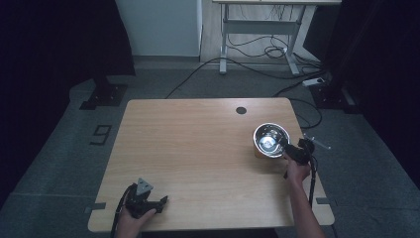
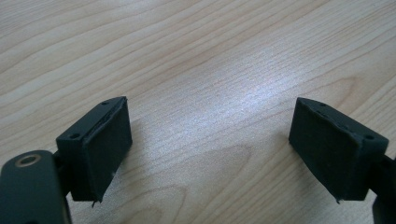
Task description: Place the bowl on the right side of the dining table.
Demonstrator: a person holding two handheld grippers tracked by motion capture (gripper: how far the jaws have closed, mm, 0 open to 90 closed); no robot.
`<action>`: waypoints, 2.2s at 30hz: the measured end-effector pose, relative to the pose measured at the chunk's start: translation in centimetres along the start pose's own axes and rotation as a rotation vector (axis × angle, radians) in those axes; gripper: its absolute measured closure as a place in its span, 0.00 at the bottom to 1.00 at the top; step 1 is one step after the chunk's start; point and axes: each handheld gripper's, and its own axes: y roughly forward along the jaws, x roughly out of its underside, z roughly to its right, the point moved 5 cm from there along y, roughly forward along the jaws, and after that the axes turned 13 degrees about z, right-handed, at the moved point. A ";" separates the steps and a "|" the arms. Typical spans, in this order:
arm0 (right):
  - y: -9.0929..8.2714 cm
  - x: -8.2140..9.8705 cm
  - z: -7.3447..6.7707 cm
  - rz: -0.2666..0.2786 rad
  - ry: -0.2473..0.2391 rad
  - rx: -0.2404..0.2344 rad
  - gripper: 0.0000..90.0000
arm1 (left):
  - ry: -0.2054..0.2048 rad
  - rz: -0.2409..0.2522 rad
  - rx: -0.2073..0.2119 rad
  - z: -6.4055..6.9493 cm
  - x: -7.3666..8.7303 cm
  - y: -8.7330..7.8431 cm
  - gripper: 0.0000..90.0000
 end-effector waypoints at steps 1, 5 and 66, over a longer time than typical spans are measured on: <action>0.0 0.0 0.1 0.000 0.001 0.001 0.95 | 0.000 0.000 0.000 0.0 0.0 0.0 0.14; 0.1 -0.1 0.7 0.003 0.019 0.009 0.95 | 0.000 0.000 0.000 0.0 0.0 0.0 0.14; 3.5 1.5 3.6 0.050 0.027 0.092 0.71 | -0.001 0.001 -0.003 0.1 0.0 0.0 0.15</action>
